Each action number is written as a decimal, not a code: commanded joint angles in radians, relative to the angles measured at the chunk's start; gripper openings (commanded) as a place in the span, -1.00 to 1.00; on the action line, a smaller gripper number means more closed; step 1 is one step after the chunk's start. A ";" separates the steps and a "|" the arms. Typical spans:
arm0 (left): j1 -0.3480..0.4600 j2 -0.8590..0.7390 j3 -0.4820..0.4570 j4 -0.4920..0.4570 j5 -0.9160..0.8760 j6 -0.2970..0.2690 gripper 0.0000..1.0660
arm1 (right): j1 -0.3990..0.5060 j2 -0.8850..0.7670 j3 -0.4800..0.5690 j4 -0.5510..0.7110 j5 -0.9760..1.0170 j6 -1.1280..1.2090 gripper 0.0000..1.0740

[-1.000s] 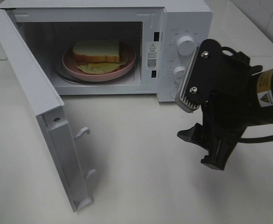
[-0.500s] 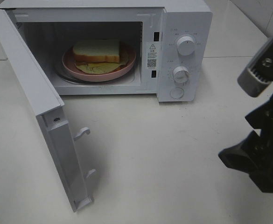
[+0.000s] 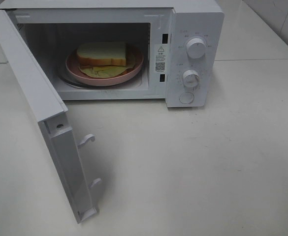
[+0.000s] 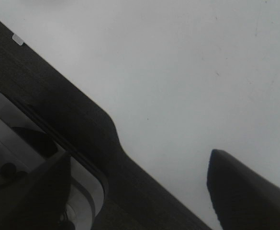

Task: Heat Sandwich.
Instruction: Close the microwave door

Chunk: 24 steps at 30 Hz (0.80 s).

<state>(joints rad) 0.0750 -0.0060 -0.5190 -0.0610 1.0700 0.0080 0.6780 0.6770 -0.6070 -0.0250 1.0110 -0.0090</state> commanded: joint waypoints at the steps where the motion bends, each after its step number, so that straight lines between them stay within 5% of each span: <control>1: -0.005 -0.015 0.002 0.004 0.001 0.002 0.81 | -0.002 -0.039 0.005 0.004 0.053 0.025 0.42; 8: -0.005 -0.015 0.002 0.004 0.001 0.002 0.81 | -0.032 -0.220 0.005 -0.002 0.118 0.025 0.42; 24: -0.005 -0.015 0.002 0.004 0.001 0.002 0.81 | -0.417 -0.539 0.053 0.000 0.083 0.018 0.42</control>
<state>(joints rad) 0.0750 -0.0060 -0.5190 -0.0610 1.0700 0.0080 0.3140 0.1780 -0.5700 -0.0270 1.1190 0.0070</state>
